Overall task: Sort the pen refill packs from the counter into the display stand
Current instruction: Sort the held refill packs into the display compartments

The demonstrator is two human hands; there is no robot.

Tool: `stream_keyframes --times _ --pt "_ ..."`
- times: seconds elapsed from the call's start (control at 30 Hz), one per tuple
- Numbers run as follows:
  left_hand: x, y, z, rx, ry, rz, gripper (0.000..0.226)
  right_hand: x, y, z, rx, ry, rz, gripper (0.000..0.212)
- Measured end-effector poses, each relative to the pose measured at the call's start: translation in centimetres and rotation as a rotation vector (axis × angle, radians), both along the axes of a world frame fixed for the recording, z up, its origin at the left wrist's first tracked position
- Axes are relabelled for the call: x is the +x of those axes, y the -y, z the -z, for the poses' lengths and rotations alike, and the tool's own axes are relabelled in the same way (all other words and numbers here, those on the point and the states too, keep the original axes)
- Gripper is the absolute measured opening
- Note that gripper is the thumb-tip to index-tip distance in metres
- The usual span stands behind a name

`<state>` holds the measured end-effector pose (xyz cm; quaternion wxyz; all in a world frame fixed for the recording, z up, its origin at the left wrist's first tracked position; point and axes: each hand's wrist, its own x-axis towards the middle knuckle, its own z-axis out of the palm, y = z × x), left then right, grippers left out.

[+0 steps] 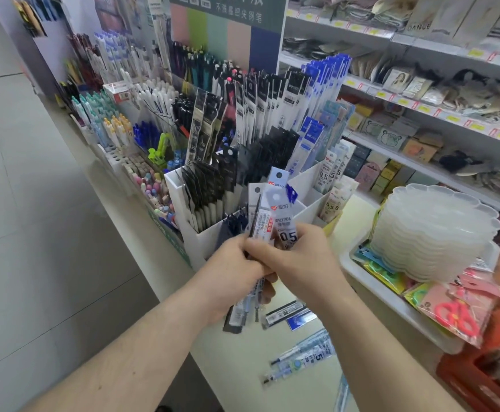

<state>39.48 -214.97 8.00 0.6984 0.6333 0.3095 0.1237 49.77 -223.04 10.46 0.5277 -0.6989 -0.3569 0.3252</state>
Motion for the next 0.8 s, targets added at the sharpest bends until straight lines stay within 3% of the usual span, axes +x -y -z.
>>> stream_keyframes --times 0.1,0.2,0.33,0.6,0.73,0.8 --pt "-0.1 0.5 -0.2 -0.134 0.062 0.129 0.012 1.1 0.8 0.8 0.043 -0.043 0.068 0.015" --pt "-0.4 0.8 -0.4 -0.344 0.141 0.261 0.028 1.7 2.1 1.2 0.081 -0.202 0.094 0.015" --pt "0.3 1.2 0.8 -0.282 0.101 0.189 0.03 2.4 3.8 1.9 0.092 -0.277 0.135 0.011" --pt "1.8 2.2 1.4 -0.167 0.063 0.068 0.027 3.0 5.6 2.6 0.115 -0.375 0.256 0.039" --pt "2.4 1.7 1.7 -0.098 0.038 0.104 0.029 2.4 5.3 2.9 0.135 -0.41 0.301 0.007" --pt "2.6 1.3 1.9 -0.106 -0.002 0.178 0.025 2.4 5.2 3.4 0.151 -0.409 0.356 0.007"
